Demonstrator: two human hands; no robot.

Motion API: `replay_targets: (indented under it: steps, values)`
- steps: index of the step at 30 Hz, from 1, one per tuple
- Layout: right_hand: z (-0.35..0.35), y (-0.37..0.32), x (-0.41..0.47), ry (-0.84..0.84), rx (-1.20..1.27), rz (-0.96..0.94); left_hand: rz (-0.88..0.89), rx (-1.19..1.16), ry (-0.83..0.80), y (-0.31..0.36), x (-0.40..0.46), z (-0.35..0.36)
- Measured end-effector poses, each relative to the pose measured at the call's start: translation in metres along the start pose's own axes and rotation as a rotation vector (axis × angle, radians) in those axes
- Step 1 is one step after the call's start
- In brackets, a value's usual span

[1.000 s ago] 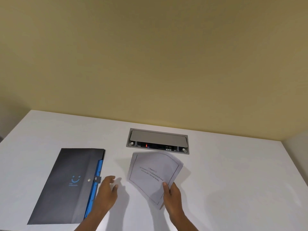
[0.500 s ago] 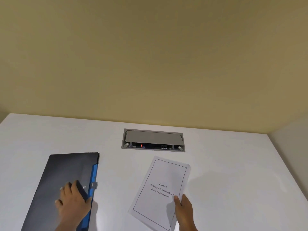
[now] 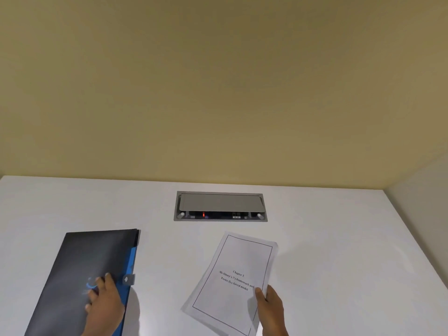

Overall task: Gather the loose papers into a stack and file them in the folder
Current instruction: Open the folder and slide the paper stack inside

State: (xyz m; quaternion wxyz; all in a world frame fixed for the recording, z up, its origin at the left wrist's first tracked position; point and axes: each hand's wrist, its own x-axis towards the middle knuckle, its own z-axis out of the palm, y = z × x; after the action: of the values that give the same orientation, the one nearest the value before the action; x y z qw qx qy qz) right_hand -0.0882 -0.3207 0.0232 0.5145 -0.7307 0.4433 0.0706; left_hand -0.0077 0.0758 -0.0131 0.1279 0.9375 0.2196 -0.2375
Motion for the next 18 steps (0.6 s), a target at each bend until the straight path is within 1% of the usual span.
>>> replay_targets:
  steps: [3, 6, 8, 10, 11, 13, 16, 18]
  values:
    - [-0.006, -0.008, -0.003, -0.017, 0.078, 0.021, 0.077, -0.139, 0.082, -0.002, 0.005, -0.007]
    - [-0.019, -0.016, -0.003, -0.043, 0.230, 0.052, 0.057, -0.215, 0.100, 0.001, 0.003, -0.025]
    - [-0.031, -0.025, -0.002, -0.095, 0.340, 0.059, 0.101, -0.287, 0.162, 0.011, -0.007, -0.038]
    - [-0.044, -0.037, -0.003, -0.162, 0.416, 0.055, 0.108, -0.321, 0.200, 0.024, -0.018, -0.051]
    - [-0.050, -0.044, -0.004, -0.194, 0.427, 0.042, 0.118, -0.345, 0.214, 0.032, -0.021, -0.056]
    - [-0.065, -0.061, -0.009, -0.253, 0.405, -0.017, 0.194, -0.391, 0.232, 0.052, -0.033, -0.062]
    - [-0.090, -0.084, -0.013, -0.286, 0.348, -0.112, 0.266, -0.480, 0.211, 0.083, -0.052, -0.066]
    - [-0.105, -0.098, -0.014, -0.348, 0.374, -0.133, 0.295, -0.558, 0.192, 0.106, -0.065, -0.068]
